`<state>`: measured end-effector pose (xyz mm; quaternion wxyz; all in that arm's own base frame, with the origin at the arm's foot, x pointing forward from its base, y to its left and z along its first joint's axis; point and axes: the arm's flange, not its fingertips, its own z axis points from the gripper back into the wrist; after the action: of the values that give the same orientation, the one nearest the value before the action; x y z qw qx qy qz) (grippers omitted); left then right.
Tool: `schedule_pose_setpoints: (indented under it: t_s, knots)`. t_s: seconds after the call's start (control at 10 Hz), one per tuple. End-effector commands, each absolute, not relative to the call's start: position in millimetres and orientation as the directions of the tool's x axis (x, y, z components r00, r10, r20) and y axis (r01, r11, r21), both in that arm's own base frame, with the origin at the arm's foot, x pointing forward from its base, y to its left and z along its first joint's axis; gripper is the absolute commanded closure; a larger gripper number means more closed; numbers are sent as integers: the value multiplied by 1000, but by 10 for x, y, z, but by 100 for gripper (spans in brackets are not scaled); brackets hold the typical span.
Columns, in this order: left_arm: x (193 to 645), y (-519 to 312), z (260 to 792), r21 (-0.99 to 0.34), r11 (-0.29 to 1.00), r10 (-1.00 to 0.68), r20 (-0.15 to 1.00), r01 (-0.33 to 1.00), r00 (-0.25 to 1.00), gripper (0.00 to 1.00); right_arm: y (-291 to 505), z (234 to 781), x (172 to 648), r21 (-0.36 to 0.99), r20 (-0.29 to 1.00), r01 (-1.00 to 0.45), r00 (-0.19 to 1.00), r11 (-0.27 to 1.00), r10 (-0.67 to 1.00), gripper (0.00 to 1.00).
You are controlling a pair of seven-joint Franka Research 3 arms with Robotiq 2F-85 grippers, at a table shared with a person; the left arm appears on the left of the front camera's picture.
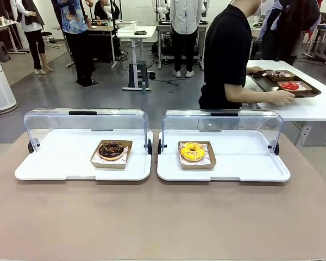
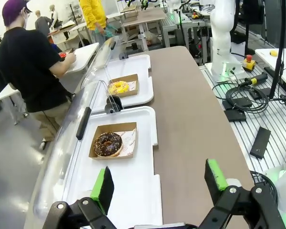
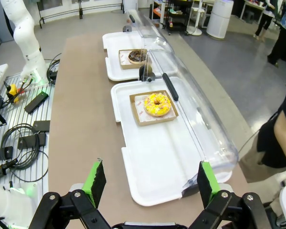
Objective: Provide the desired donut to the person.
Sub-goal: Place the picked Paper togo box onto the Handle tray extended by the person.
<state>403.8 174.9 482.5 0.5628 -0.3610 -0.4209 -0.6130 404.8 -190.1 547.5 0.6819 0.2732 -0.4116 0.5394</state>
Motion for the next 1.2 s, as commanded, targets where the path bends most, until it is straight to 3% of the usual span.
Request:
schedule_pose_setpoints:
  t_s: [0.0,1.1]
  knots:
    - [4017,1726,4877,126,-11,-389,913,992,-121,0,-1892,5474,4036,-73,854,-962,76,264,514,0]
    - [4017,1726,4877,126,-11,-389,913,992,-121,0,-1892,5474,4036,-73,854,-962,76,264,514,0]
